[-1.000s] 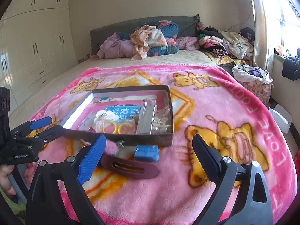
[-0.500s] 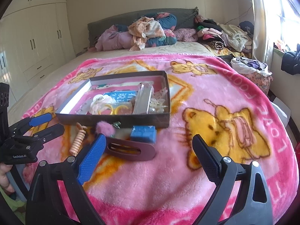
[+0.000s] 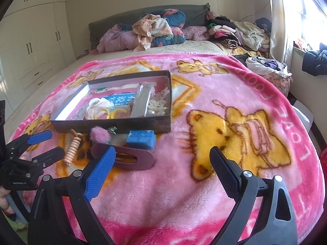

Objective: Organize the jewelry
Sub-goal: 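Open and withdraw both tools from the box toward the remaining accessories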

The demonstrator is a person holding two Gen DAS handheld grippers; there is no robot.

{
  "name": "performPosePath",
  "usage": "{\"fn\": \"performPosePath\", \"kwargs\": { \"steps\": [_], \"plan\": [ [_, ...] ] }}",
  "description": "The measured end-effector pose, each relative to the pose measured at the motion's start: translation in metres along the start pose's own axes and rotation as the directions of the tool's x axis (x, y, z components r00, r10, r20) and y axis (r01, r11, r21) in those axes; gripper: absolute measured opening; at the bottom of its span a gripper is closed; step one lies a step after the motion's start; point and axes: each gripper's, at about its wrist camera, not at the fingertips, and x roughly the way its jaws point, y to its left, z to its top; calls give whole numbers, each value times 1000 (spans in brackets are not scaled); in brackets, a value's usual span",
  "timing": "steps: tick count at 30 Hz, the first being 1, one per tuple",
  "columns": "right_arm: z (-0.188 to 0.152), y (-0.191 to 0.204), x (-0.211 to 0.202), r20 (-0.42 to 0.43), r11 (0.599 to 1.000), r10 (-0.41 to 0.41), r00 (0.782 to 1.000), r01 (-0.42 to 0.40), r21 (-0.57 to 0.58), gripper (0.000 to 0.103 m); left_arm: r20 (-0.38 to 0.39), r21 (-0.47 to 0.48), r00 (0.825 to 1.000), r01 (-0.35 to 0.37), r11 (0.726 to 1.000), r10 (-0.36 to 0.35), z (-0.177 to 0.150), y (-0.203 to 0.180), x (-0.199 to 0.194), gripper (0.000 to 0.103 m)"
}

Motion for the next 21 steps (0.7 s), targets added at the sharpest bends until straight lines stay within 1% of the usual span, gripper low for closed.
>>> {"fn": "performPosePath", "kwargs": {
  "steps": [7, 13, 21],
  "plan": [
    [-5, -1, 15, -40, 1000, 1, 999, -2, -18, 91, -35, 0, 999, -2, 1000, 2, -10, 4, 9, 88],
    [-5, 1, 28, -73, 999, 45, 996, -46, -17, 91, -50, -16, 999, 6, 1000, -7, -13, 9, 16, 88],
    [-4, 9, 42, -104, 997, 57, 993, -62, -49, 91, -73, -21, 997, 10, 1000, -11, -14, 10, 29, 87]
  ]
}}
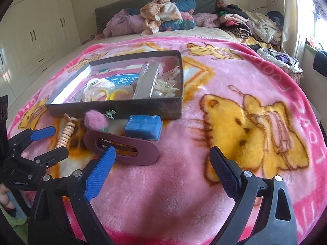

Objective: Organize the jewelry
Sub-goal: 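Open and withdraw both tools from the box toward the remaining accessories, then grasp the peach coil hair tie with the left tool while the right tool grasps the brown claw clip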

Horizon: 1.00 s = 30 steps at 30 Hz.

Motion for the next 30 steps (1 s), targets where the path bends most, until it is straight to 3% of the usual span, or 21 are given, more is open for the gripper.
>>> {"fn": "performPosePath", "kwargs": {
  "steps": [7, 10, 12, 15, 19, 23, 30],
  "plan": [
    [1, 7, 17, -38, 1000, 18, 999, -18, -19, 91, -21, 9, 1000, -2, 1000, 2, 0, -1, 10, 67],
    [2, 5, 23, -58, 999, 36, 998, -37, -9, 91, -23, 7, 1000, -5, 1000, 5, 0, 1, 11, 51],
    [3, 4, 27, -64, 999, 53, 997, -53, 5, 91, -24, 10, 1000, -6, 1000, 6, 1, 3, 11, 33],
    [5, 3, 31, -70, 997, 80, 994, -79, 18, 90, -26, 3, 1000, 7, 1000, -7, 1, 5, 11, 19],
    [4, 6, 30, -70, 993, 116, 991, -115, 18, 83, -25, 14, 999, 20, 1000, -20, 0, 2, 9, 12],
    [3, 10, 25, -74, 984, 176, 982, -174, 29, 58, -23, 19, 999, 29, 999, -29, -1, 0, 6, 11],
    [-2, 18, 14, -89, 975, 224, 971, -224, 9, 35, -15, 8, 999, 38, 999, -37, 0, 4, 0, 11]
  ]
}}
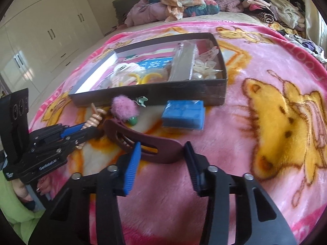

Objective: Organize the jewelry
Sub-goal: 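Grasp the peach coil hair tie with the left tool while the right tool grasps the brown claw clip, then carry the coil hair tie and brown claw clip into the box and release both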

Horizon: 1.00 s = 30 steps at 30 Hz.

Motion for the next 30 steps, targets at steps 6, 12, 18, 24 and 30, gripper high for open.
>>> {"fn": "performPosePath", "kwargs": {
  "steps": [6, 12, 18, 24, 30],
  "plan": [
    [-6, 20, -6, -11, 996, 27, 1000, -28, -89, 22, 17, -11, 1000, 3, 1000, -3, 2, 4, -9, 11],
    [-10, 42, 1, -36, 979, 29, 999, -35, -202, 20, 29, -17, 1000, 2, 1000, -2, 4, 8, -17, 11],
    [-3, 50, 14, -47, 967, 42, 998, -53, -249, 21, 33, -19, 999, 1, 1000, -1, 6, 11, -19, 11],
    [4, 62, 27, -61, 954, 64, 996, -79, -288, 23, 38, -22, 999, -1, 1000, 2, 11, 14, -23, 11],
    [10, 69, 36, -72, 949, 132, 989, -147, -278, 11, 41, -26, 999, -4, 1000, 5, 11, 16, -25, 11]
  ]
}}
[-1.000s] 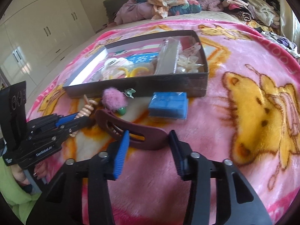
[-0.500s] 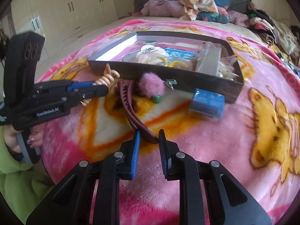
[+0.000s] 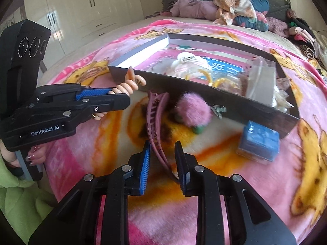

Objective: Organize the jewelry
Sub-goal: 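Carry the coil hair tie and brown claw clip into the box and release both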

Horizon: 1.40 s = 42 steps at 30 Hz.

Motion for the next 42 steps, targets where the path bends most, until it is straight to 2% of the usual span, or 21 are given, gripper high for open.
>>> {"fn": "performPosePath", "kwargs": {
  "steps": [3, 8, 11, 17, 23, 32, 42],
  "plan": [
    [0, 4, -4, 20, 1000, 26, 999, -26, 12, 9, 7, -6, 1000, 1, 1000, -1, 1, 1, -2, 11],
    [1, 6, -28, 105, 994, 89, 990, -95, 54, 9, 29, -10, 1000, 12, 1000, -12, 6, 2, -10, 11],
    [3, 7, -45, 156, 992, 94, 983, -106, 67, 9, 43, -13, 999, 19, 1000, -19, 10, 2, -15, 11],
    [10, 4, -70, 224, 991, 61, 973, -86, 102, 9, 76, -21, 997, 29, 999, -27, 18, 3, -23, 11],
    [19, -13, -81, 254, 988, -4, 967, -36, 152, 9, 107, -33, 994, 28, 999, -25, 30, 5, -24, 11],
    [34, -42, -78, 268, 977, -92, 959, 34, 212, 9, 124, -41, 992, 21, 999, -15, 46, 5, -16, 11],
    [44, -65, -65, 259, 964, -123, 958, 54, 260, 9, 128, -62, 992, 3, 998, 5, 57, 7, 0, 11]
  ]
}}
